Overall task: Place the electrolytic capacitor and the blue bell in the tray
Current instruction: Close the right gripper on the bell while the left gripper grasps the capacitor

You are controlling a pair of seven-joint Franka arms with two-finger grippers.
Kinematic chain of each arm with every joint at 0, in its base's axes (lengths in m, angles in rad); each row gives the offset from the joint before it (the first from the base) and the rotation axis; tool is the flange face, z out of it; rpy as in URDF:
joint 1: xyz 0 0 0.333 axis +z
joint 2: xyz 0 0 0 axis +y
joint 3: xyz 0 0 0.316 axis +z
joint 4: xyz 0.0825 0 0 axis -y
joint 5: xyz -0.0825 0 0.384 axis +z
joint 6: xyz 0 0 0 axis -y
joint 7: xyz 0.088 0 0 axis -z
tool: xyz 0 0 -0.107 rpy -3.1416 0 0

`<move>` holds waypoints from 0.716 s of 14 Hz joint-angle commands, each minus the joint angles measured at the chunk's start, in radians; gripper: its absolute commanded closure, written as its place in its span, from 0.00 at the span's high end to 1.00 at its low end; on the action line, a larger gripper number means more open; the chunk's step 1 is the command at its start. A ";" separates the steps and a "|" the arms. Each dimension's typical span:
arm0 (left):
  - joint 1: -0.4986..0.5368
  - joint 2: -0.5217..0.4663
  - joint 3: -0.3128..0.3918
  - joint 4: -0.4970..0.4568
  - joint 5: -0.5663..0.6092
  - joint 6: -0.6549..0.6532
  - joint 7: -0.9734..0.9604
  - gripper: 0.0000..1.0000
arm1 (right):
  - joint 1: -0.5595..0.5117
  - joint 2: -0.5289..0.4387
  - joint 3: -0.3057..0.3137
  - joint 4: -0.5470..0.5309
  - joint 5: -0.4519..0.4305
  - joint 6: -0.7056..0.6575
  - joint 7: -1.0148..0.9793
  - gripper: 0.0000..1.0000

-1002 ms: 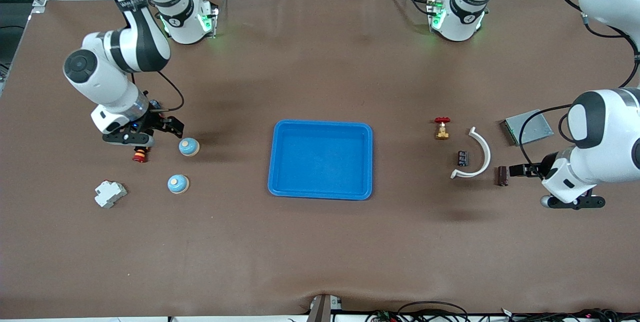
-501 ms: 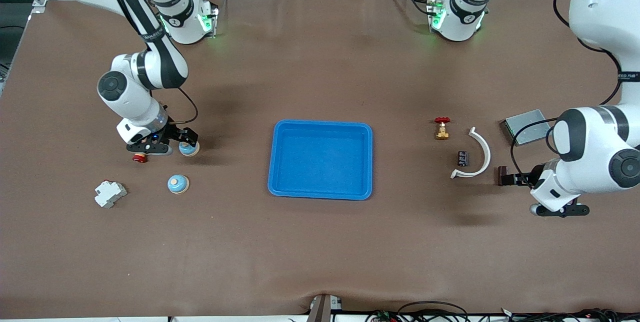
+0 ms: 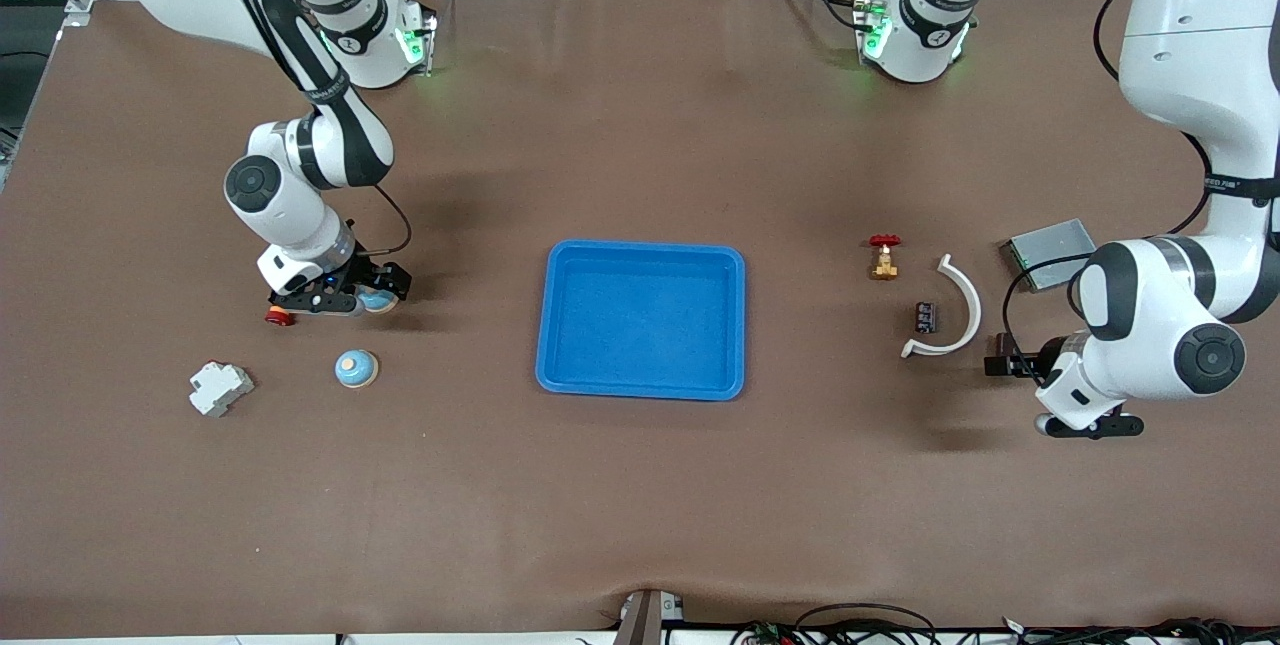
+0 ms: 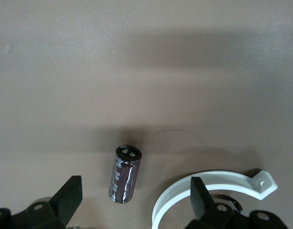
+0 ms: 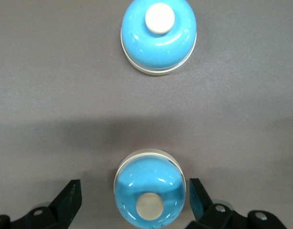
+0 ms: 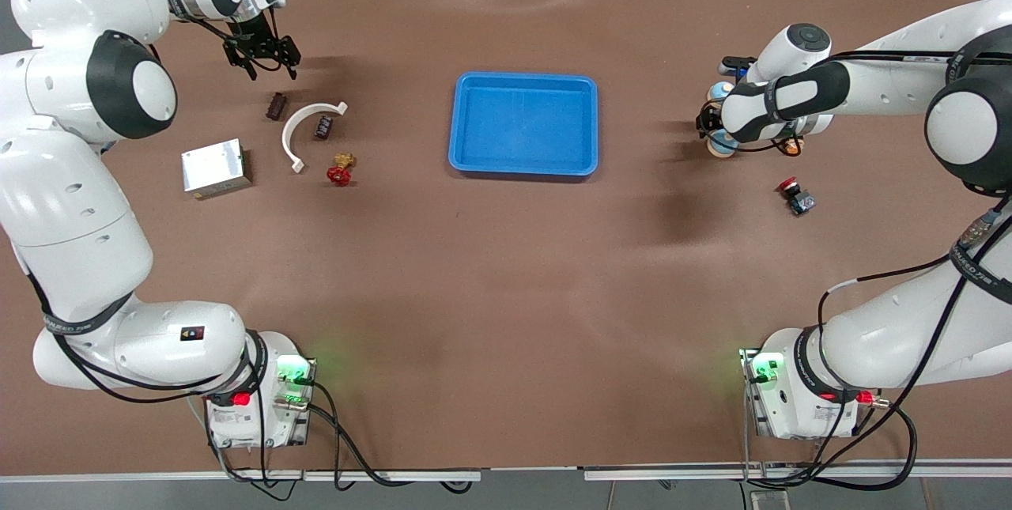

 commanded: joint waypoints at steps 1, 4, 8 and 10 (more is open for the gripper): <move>0.016 0.005 -0.002 -0.019 0.020 0.014 0.007 1.00 | 0.013 0.023 -0.007 -0.002 -0.006 0.029 0.013 1.00; 0.019 0.005 -0.002 -0.058 0.020 0.038 0.007 1.00 | 0.013 0.026 -0.007 0.000 -0.006 0.029 0.013 1.00; 0.024 0.005 -0.002 -0.082 0.020 0.065 0.007 1.00 | 0.013 0.027 -0.007 0.001 -0.007 0.025 0.008 0.56; 0.024 0.005 -0.002 -0.103 0.020 0.084 0.007 1.00 | 0.018 0.030 -0.007 0.003 -0.007 0.025 0.011 0.00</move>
